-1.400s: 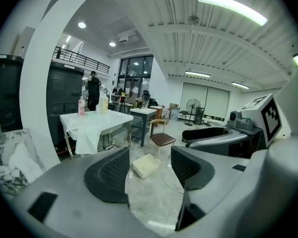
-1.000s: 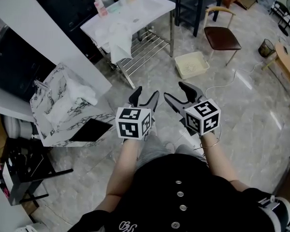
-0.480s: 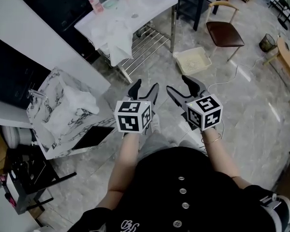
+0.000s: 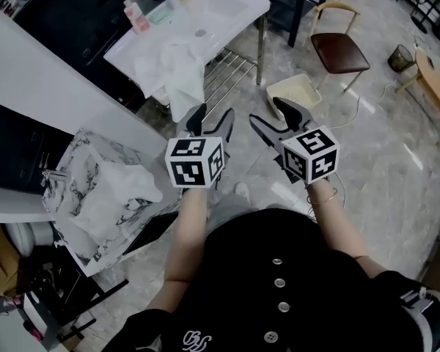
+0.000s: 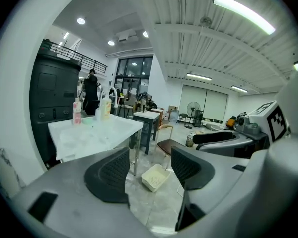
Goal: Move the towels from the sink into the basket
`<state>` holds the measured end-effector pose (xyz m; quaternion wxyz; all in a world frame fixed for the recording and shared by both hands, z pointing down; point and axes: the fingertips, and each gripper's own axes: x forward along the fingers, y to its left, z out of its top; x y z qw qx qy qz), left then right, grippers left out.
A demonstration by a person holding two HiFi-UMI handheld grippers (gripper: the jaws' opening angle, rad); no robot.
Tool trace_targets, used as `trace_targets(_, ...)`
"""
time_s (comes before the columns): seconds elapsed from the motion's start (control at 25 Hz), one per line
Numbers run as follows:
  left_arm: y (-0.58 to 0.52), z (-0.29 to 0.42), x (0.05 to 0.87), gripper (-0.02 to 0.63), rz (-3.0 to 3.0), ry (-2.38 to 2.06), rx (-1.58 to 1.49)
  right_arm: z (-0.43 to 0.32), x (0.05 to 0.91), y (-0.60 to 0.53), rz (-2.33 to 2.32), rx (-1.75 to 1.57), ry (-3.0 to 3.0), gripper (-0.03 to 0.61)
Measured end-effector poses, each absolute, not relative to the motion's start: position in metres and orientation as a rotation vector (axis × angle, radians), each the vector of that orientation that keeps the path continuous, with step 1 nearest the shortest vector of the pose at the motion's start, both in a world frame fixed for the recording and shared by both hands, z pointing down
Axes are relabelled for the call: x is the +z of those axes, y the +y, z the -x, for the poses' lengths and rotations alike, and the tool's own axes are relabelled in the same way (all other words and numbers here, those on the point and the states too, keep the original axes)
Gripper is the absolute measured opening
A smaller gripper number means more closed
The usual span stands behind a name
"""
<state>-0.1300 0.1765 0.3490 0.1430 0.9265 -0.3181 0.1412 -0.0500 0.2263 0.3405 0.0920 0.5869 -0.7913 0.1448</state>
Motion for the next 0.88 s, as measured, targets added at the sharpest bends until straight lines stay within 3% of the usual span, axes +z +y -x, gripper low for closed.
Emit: trace_targets(0.88,0.106,0.143,0.366,0.241,-2.662,-0.807,0.424,0.066,0.362,0.149,-1.742,0.491,-2.268,0.289)
